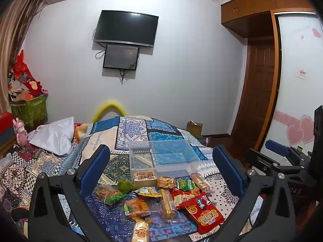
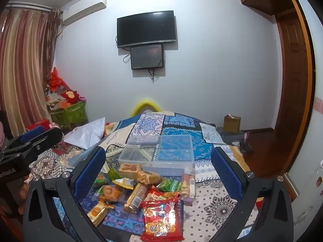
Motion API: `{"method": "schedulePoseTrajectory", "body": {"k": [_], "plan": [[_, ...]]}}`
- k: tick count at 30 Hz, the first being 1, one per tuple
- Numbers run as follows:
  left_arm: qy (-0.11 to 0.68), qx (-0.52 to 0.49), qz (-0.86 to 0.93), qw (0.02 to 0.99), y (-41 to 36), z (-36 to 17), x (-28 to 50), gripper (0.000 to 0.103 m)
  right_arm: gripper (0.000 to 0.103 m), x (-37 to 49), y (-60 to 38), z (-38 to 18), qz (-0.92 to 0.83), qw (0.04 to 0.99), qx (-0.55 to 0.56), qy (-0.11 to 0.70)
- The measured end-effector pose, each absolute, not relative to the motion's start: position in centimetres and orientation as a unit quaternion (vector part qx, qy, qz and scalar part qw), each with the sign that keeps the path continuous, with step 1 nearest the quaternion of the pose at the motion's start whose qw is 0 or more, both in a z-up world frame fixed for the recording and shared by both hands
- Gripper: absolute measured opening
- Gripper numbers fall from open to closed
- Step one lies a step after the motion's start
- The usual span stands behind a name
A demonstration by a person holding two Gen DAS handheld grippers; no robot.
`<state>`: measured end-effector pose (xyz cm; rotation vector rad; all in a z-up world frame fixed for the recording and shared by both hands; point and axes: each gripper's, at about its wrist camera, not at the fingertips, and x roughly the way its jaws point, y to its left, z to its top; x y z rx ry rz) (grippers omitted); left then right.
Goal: Organize snacks
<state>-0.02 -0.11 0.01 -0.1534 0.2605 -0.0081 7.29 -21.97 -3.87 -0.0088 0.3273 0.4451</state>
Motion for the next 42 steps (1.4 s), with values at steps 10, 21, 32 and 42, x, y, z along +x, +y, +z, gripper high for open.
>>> {"method": "schedulePoseTrajectory", "body": {"k": [10, 21, 32, 42], "plan": [[0.135, -0.071, 0.007, 0.988, 0.2, -0.4, 0.5, 0.103, 0.103, 7.1, -21.4, -3.7, 0.222, 0.962, 0.002, 0.160], [0.142, -0.072, 0.004, 0.987, 0.2, -0.6, 0.9, 0.103, 0.103, 7.3, -22.1, -3.7, 0.230, 0.960, 0.008, 0.159], [0.142, -0.068, 0.007, 0.987, -0.2, -0.8, 1.0, 0.103, 0.103, 7.5, -22.3, -3.9, 0.232, 0.959, 0.014, 0.162], [0.144, -0.071, 0.008, 0.987, 0.0, -0.8, 1.2, 0.103, 0.103, 7.3, -22.3, -3.7, 0.234, 0.959, 0.014, 0.159]]}}
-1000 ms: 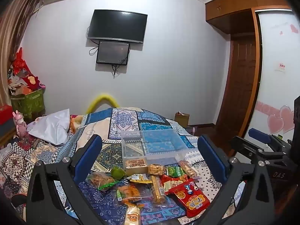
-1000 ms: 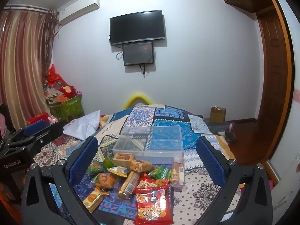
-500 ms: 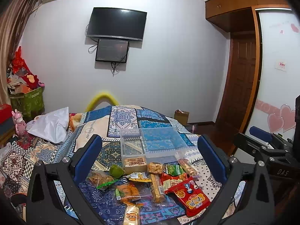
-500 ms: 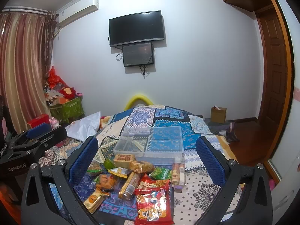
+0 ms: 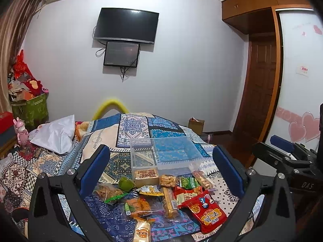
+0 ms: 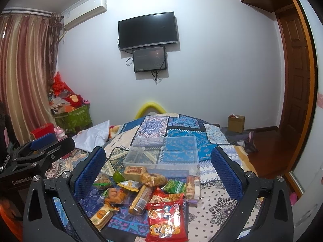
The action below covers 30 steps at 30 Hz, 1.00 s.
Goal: Organize snacks
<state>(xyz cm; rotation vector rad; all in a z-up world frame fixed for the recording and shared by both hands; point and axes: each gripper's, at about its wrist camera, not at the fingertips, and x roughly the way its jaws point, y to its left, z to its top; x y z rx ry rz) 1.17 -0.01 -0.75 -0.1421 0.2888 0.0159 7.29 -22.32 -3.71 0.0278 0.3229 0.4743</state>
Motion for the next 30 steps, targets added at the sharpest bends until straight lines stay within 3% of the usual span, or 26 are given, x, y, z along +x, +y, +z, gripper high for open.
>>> {"method": "schedulePoseTrajectory", "body": {"k": [30], "plan": [[0.139, -0.066, 0.005, 0.988, -0.28, -0.54, 0.90, 0.103, 0.103, 7.04, -22.07, -3.80, 0.240, 0.959, 0.014, 0.150]]}}
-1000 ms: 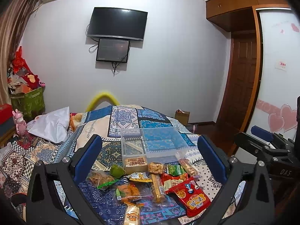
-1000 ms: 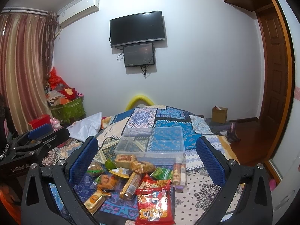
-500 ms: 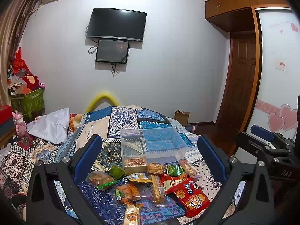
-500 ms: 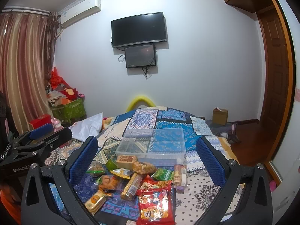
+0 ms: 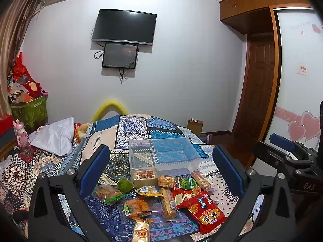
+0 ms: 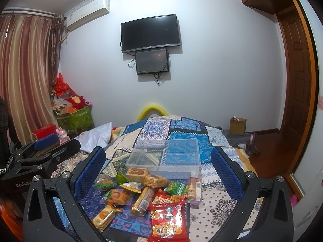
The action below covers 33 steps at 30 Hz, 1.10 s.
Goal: Organize snacks
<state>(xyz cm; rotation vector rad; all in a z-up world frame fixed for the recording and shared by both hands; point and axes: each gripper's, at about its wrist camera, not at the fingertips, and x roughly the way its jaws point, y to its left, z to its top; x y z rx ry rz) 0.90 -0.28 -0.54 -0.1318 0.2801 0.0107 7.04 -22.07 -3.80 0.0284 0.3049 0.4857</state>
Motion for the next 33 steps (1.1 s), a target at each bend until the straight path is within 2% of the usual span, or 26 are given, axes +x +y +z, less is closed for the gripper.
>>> {"method": "schedulePoseTrajectory", "body": {"k": [15, 22, 24, 26, 30, 33], "plan": [[0.154, -0.065, 0.000, 0.986, -0.2, -1.2, 1.5, 0.103, 0.103, 7.5, -22.1, -4.3, 0.239, 0.958, 0.018, 0.160], [0.194, -0.062, 0.009, 0.979, 0.8, -3.2, 3.1, 0.103, 0.103, 8.9, -22.2, -5.7, 0.228, 0.955, 0.017, 0.191], [0.214, -0.069, 0.013, 0.974, 1.6, -4.2, 3.8, 0.099, 0.103, 9.4, -22.4, -6.5, 0.231, 0.951, 0.018, 0.207], [0.237, -0.082, 0.013, 0.968, 2.5, -5.3, 4.4, 0.084, 0.103, 10.1, -22.6, -7.6, 0.231, 0.945, 0.013, 0.231], [0.292, -0.106, 0.022, 0.950, 4.2, -8.3, 5.8, 0.074, 0.103, 10.9, -22.6, -9.8, 0.224, 0.938, -0.006, 0.264], [0.324, -0.091, 0.035, 0.941, 4.5, -10.6, 6.2, 0.069, 0.097, 11.3, -22.8, -11.6, 0.224, 0.929, -0.017, 0.294]]}}
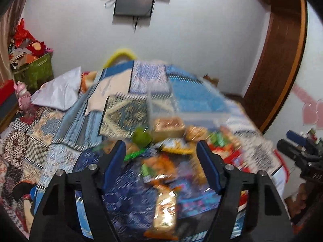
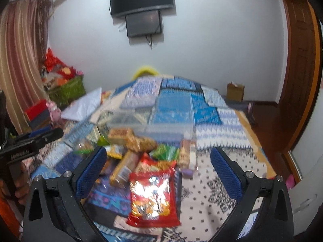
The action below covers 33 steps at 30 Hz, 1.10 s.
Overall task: Organize snacks
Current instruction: 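Grasp the rice cake packet with the left gripper while the right grasps the red snack bag, then lift and carry both held packets over the clear plastic box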
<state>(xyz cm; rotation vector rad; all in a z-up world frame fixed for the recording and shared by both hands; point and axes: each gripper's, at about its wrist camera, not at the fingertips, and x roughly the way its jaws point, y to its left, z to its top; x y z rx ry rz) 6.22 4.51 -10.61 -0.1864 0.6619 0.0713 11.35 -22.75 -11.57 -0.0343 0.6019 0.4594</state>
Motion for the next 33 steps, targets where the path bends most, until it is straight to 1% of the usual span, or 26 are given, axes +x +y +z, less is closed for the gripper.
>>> {"method": "schedulePoseTrajectory", "body": {"k": [4, 12, 19, 21, 23, 25, 27, 28, 33], "plan": [[0.361, -0.087, 0.029, 0.928, 4.3, -13.0, 6.4, 0.068, 0.090, 11.9, -22.7, -13.9, 0.236, 0.909, -0.024, 0.343], [0.430, -0.092, 0.002, 0.898, 3.3, -16.9, 6.9, 0.067, 0.090, 12.6, -21.3, -17.6, 0.251, 0.879, -0.037, 0.403], [0.463, -0.091, -0.013, 0.882, 2.3, -19.1, 7.2, 0.067, 0.090, 13.4, -20.7, -19.9, 0.267, 0.857, -0.027, 0.440], [0.473, -0.097, -0.017, 0.875, 2.2, -19.7, 7.3, 0.063, 0.090, 13.5, -20.5, -20.2, 0.267, 0.854, -0.027, 0.445], [0.490, -0.110, -0.025, 0.865, 2.2, -20.5, 7.6, 0.052, 0.086, 13.6, -20.5, -20.5, 0.265, 0.853, -0.026, 0.448], [0.496, -0.112, -0.023, 0.861, 2.1, -21.0, 7.7, 0.047, 0.077, 13.8, -20.4, -20.6, 0.266, 0.853, -0.025, 0.447], [0.492, -0.105, -0.020, 0.864, 2.0, -21.0, 7.6, 0.034, 0.074, 13.6, -20.5, -20.5, 0.268, 0.854, -0.024, 0.445], [0.491, -0.104, -0.023, 0.865, 2.0, -20.8, 7.6, 0.034, 0.070, 13.6, -20.5, -20.5, 0.267, 0.856, -0.026, 0.443], [0.468, -0.089, -0.023, 0.879, 1.6, -19.3, 6.8, 0.034, 0.063, 13.3, -20.5, -20.0, 0.272, 0.859, -0.028, 0.433]]}}
